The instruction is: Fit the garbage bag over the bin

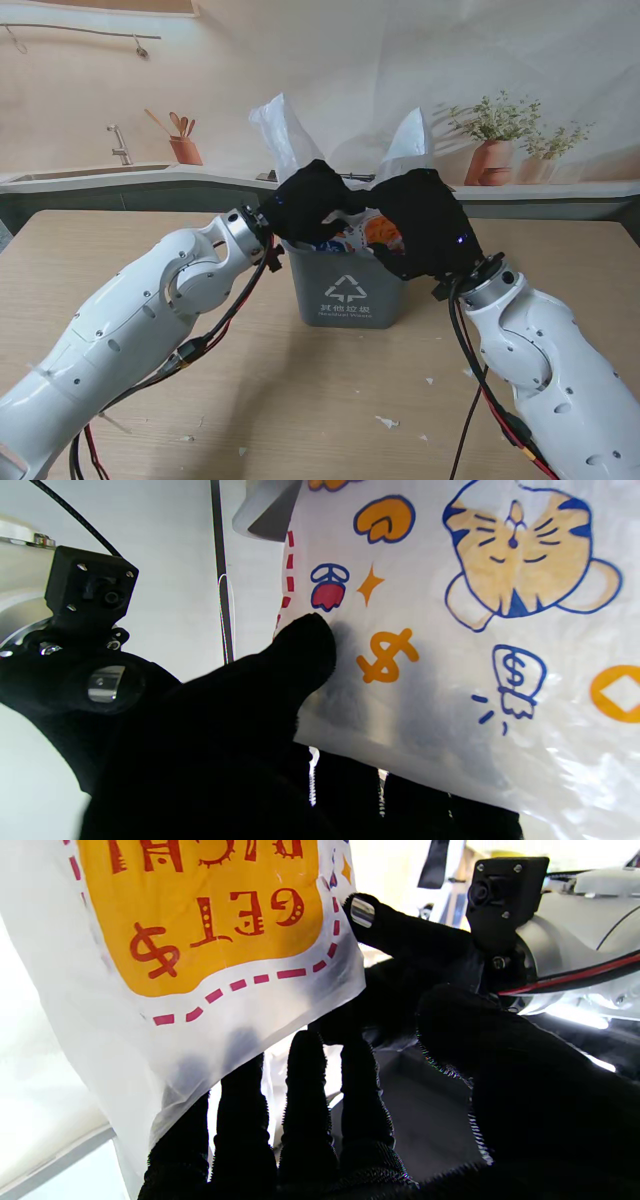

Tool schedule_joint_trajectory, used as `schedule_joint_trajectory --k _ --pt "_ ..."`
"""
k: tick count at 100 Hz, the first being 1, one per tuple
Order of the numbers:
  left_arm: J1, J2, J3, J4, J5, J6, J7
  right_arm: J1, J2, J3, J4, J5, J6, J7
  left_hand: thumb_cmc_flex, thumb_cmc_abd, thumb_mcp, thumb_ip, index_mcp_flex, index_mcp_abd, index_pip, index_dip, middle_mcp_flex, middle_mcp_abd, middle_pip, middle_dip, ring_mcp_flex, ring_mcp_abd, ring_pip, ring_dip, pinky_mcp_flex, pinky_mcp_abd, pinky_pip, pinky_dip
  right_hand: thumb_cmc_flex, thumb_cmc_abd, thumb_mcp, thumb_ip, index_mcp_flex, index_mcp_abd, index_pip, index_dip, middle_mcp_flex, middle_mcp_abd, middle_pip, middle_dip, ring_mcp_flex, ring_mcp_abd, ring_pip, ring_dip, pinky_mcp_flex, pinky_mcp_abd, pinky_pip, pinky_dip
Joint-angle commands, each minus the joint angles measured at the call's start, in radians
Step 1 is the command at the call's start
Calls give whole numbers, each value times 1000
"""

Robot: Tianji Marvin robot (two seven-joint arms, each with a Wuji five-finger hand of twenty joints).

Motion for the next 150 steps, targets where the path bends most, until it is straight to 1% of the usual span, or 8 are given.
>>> schedule_joint_trajectory --k 1,33,43,85,112,120,138,150 --pt "1 0 -8 -12 4 -5 -8 -7 6 -1 7 5 11 23 -19 -19 46 -34 -2 -13 14 2 19 -14 -5 21 7 -10 -10 11 2 2 -22 -7 5 -13 22 -1 94 12 65 37 31 15 47 21 21 24 27 20 -27 27 6 -5" --pt "23 5 -38 -33 16 -4 -5 2 24 -2 19 -92 52 3 -34 -20 50 -36 1 2 8 -11 32 -8 -14 15 17 -3 -9 11 8 6 -23 -8 201 -140 142 -186 314 -116 273 -3 278 28 215 47 197 39 185 85 24 54 70 3" --pt "23 7 -39 -36 20 -11 -11 8 26 -5 35 -103 56 -13 -34 -21 51 -36 4 -8 8 -14 32 -14 -16 16 17 -9 -12 10 8 6 -23 -8 109 -49 120 -28 205 -31 102 98 107 20 140 65 93 36 142 72 -15 41 53 -6" --pt "17 3 -21 -27 24 -10 3 -9 7 -10 16 -11 137 31 -38 -23 52 -36 11 -17 11 -19 40 -17 -21 18 24 -13 -12 10 12 2 -24 -8 27 26 -17 0 -110 113 10 20 -243 51 42 -4 -154 24 -4 0 -119 11 -25 -12" --pt "20 3 -25 -24 23 -7 7 15 20 -22 31 -76 178 51 -39 -23 53 -36 9 -18 12 -20 39 -17 -22 20 22 -12 -13 9 13 2 -25 -9 90 8 55 -9 206 -1 139 84 95 43 120 34 47 64 94 40 -57 50 -4 2" --pt "25 4 -31 -27 23 -4 5 18 20 -27 39 -87 188 31 -39 -25 53 -36 11 -13 12 -20 40 -13 -23 20 22 -9 -13 9 13 2 -25 -9 190 -43 38 -174 293 -87 331 -40 241 46 181 42 149 71 159 74 -23 61 53 -7" --pt "40 10 -52 -41 37 3 4 13 15 -28 50 -90 202 -42 -130 -45 80 -35 -53 88 -100 -68 -40 38 -79 -37 -36 20 -52 -6 -12 16 -43 -16 257 -56 94 -176 454 -141 393 -9 434 79 286 60 306 56 254 104 36 76 114 22" --pt "64 12 -78 -63 70 2 39 14 13 -24 52 -79 192 -45 -331 -31 163 74 -174 243 -410 -25 -321 103 -42 -276 -201 51 -142 -60 -99 7 -47 -18 255 -73 119 -179 475 -139 388 1 476 91 290 91 349 57 270 104 43 81 114 26"
